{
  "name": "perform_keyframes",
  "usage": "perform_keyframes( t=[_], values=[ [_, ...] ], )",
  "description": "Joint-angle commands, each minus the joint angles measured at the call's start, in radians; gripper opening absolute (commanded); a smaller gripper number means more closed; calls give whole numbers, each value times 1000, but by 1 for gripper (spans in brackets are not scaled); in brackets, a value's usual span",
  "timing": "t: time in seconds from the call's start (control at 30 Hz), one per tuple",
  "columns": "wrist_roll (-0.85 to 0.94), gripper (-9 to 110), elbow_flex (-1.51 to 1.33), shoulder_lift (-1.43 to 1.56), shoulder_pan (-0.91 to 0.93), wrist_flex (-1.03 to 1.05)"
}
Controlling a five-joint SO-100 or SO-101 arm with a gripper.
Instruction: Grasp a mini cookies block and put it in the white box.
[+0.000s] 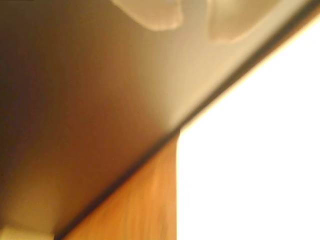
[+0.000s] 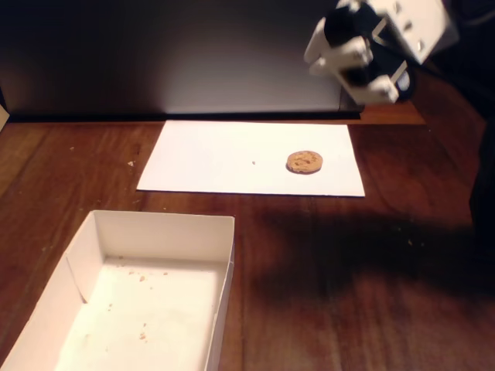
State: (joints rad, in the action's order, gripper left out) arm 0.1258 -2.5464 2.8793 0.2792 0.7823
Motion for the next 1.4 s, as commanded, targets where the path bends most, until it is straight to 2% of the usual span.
perform_keyframes(
  t=[0.0,0.27,0.63,0.9,1.23,1.37],
  values=[
    [-31,0,218,-75,109,48],
    [-89,0,351,-238,264,239],
    [-153,1,486,-577,354,410],
    [-156,6,518,-755,347,453],
    [-178,7,732,-1054,348,502],
    [-189,12,750,-1132,334,497]
  ],
)
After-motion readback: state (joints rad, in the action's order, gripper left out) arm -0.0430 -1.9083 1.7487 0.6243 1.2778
